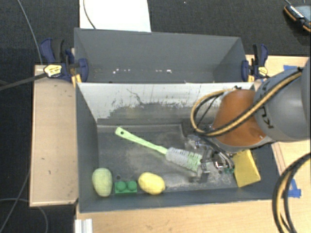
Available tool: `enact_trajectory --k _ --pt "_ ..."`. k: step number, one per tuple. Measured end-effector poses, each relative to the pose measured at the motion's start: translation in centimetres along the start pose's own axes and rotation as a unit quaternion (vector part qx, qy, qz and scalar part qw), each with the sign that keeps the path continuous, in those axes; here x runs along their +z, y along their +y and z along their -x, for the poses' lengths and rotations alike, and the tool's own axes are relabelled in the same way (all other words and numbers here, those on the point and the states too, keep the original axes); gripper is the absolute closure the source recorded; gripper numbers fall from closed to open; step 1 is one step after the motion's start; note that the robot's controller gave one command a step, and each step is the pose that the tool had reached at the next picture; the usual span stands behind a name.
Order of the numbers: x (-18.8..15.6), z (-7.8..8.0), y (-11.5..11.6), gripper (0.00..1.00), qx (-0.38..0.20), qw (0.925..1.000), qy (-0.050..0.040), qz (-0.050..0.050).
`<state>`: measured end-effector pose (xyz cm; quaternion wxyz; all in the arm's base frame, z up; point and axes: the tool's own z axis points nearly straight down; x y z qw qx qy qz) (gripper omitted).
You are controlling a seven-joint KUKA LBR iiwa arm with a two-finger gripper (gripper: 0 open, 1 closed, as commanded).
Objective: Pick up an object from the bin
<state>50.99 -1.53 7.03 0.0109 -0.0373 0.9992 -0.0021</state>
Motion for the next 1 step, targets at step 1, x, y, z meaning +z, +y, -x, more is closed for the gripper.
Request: enact_trajectory --k 1 --pt "-0.57 1.31 0.18 1.0 -0.056 0.9983 0.0122 0.005"
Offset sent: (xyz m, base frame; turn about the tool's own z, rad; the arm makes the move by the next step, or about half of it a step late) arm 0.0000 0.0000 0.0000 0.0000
